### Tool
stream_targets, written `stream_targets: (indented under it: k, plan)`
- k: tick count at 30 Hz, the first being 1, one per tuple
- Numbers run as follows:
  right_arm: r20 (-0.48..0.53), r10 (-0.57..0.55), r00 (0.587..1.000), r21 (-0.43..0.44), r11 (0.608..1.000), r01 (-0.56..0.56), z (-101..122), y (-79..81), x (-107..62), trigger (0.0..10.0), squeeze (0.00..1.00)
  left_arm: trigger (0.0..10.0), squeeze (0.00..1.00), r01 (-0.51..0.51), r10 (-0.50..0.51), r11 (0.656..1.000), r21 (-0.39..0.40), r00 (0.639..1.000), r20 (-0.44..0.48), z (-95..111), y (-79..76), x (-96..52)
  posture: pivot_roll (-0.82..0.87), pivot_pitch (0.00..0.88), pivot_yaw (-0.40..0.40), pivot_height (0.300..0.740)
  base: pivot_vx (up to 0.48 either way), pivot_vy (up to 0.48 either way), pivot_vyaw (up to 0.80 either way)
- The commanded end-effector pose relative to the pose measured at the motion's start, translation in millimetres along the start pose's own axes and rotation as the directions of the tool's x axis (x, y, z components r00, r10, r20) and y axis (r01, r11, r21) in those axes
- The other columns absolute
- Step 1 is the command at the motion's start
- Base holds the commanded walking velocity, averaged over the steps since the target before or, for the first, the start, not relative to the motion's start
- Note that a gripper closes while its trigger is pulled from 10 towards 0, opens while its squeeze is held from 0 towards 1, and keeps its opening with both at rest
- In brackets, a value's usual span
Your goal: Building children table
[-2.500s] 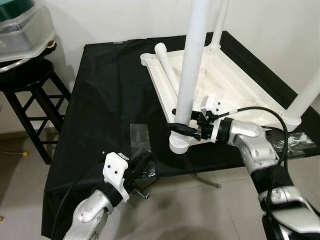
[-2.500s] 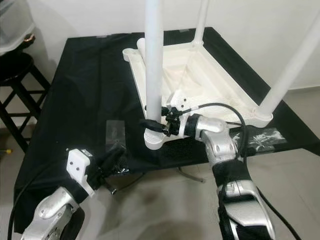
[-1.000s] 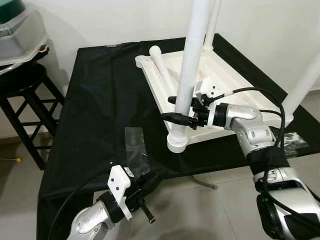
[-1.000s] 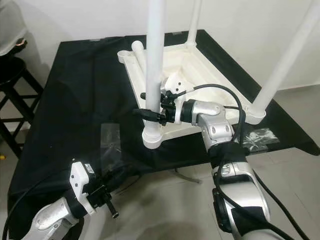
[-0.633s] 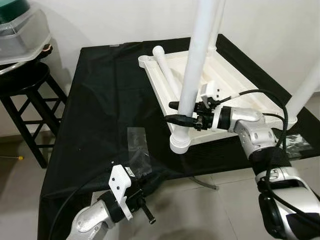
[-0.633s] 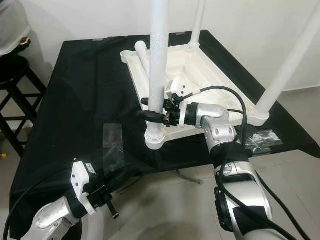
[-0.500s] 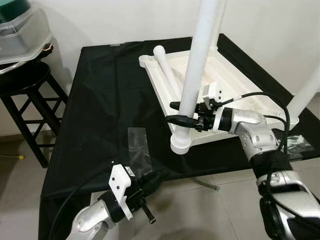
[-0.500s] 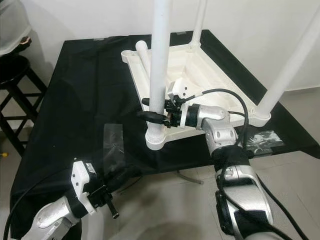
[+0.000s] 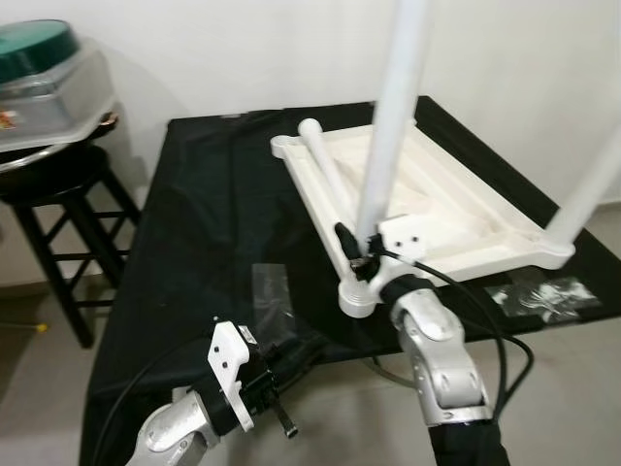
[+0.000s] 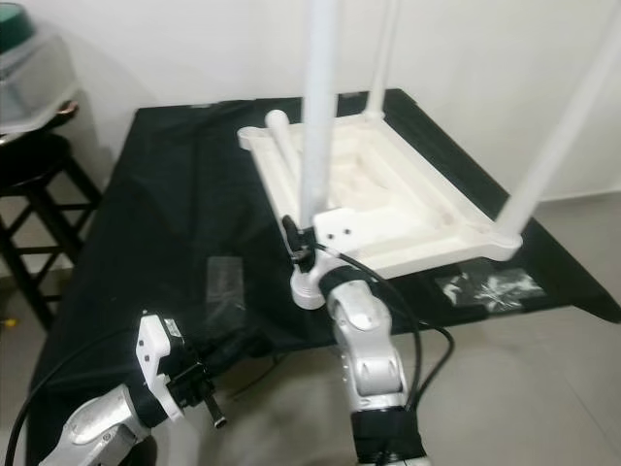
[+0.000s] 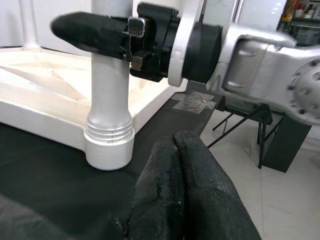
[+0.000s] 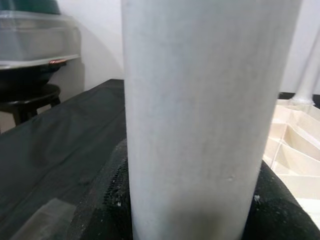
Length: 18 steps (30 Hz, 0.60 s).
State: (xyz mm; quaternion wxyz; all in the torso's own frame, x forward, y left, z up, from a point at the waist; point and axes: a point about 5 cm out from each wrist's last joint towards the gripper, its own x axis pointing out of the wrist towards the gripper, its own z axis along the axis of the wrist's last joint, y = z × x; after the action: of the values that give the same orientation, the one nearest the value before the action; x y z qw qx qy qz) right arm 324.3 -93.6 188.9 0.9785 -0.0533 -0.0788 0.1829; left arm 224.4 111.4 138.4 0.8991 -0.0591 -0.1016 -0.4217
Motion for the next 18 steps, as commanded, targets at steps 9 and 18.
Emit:
stream_targets:
  k: [9, 18]
  plan:
    - [-0.065, 0.264, 0.962, 0.03, 0.964, -0.263, -5, 4.3, 4.0, 10.0, 1.0, 10.0, 0.0, -0.02, 0.02, 1.0, -0.011, 1.0, -0.013, -2, 2.4, 0.1, -0.03, 0.163, 0.022, 0.74, 0.0, 0.0, 0.0]
    - [-0.066, 0.656, 0.752, -0.069, 0.748, -0.66, 18, -20.5, 11.2, 10.0, 0.0, 10.0, 0.0, -0.025, 0.025, 1.0, -0.01, 1.0, -0.013, -3, 1.7, 2.2, -0.02, 0.156, 0.017, 0.74, 0.0, 0.0, 0.0]
